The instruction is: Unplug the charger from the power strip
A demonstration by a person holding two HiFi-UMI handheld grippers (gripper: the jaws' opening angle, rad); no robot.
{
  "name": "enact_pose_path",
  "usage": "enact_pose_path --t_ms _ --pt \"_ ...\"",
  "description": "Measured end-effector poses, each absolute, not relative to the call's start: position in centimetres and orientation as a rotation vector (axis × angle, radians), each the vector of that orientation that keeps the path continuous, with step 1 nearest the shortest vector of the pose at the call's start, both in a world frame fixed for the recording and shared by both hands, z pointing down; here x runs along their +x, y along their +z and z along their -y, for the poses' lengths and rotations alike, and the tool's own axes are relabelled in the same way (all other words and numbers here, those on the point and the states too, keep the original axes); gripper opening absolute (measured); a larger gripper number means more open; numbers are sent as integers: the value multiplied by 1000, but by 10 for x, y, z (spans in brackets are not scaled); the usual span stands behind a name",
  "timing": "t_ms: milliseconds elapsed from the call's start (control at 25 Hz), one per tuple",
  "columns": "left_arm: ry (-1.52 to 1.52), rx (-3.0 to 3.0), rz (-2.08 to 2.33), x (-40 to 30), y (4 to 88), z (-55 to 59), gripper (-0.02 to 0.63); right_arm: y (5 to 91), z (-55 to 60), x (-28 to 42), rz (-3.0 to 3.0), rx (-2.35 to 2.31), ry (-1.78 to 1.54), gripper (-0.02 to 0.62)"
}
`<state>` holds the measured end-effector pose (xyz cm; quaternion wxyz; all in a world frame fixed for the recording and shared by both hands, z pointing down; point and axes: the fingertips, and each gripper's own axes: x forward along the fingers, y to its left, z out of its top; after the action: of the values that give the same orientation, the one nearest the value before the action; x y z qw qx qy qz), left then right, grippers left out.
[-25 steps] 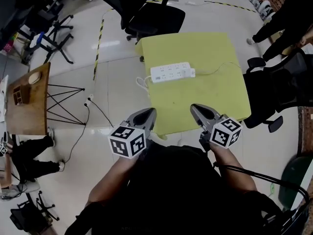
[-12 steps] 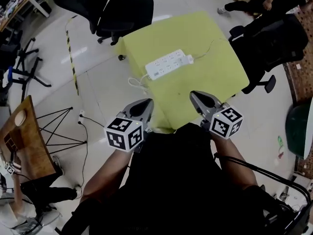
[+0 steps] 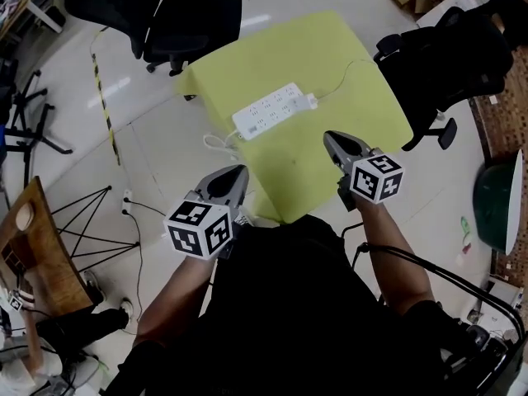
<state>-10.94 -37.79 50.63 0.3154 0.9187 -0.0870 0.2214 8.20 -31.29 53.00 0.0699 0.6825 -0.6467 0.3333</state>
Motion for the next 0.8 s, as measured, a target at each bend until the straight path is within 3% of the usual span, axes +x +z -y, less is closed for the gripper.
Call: enact_pose_path --t_ms 280,520,800 --pt "600 2363 315 -104 515 388 6 564 350 136 1867 2052 1076 34" --pt "601 2326 369 -96 522 398 6 608 371 150 1810 1999 1151 195" --pt "624 2303 417 -99 529 404 6 623 389 157 1845 1997 1156 209"
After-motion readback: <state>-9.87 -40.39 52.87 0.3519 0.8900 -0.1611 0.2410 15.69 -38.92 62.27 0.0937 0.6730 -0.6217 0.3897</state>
